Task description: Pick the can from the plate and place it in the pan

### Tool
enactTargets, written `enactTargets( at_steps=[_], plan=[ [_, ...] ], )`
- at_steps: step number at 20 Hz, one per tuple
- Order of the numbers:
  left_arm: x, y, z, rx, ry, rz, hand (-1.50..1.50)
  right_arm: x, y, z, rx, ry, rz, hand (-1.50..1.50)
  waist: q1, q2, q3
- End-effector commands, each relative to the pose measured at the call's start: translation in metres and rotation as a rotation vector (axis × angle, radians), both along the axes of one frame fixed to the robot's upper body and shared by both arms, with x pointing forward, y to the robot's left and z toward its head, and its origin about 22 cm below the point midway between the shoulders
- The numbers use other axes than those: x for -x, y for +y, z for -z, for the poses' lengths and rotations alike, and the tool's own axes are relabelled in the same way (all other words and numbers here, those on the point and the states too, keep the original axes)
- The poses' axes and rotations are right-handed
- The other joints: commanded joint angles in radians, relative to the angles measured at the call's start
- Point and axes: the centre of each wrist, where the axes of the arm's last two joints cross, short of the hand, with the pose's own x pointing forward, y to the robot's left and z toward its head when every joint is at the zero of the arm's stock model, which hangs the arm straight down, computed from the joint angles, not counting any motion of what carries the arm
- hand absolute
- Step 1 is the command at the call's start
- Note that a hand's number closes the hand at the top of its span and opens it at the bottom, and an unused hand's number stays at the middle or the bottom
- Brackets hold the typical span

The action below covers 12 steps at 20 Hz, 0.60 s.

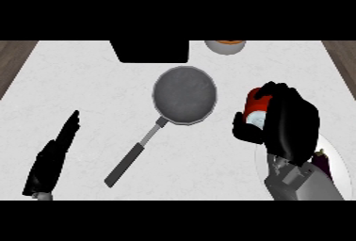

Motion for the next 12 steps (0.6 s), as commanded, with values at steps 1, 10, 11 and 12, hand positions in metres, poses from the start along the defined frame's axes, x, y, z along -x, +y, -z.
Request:
enactTargets(
  at_steps=[1,10,11,12],
  plan=[
    [-0.011,-0.01,-0.012,-0.006,-0.021,0.004,0.0,-0.033,0.019,-0.01,-0.101,-0.057,-0.042,1.5,0.005,0.004,0.001],
    [-0.009,-0.006,0.0,-0.024,-0.02,0.02,0.0,-0.118,0.05,0.011,-0.286,-0.005,-0.072,1.5,0.023,0.012,0.001],
    [-0.003,0.001,-0.002,-0.004,-0.018,0.02,0.0,-0.12,0.049,0.031,-0.285,0.026,-0.071,1.5,0.027,0.011,0.001],
    [-0.005,-0.003,-0.015,-0.007,-0.011,0.037,0.0,-0.132,0.061,0.016,-0.286,0.025,-0.077,1.5,0.039,0.013,0.002]
  ],
)
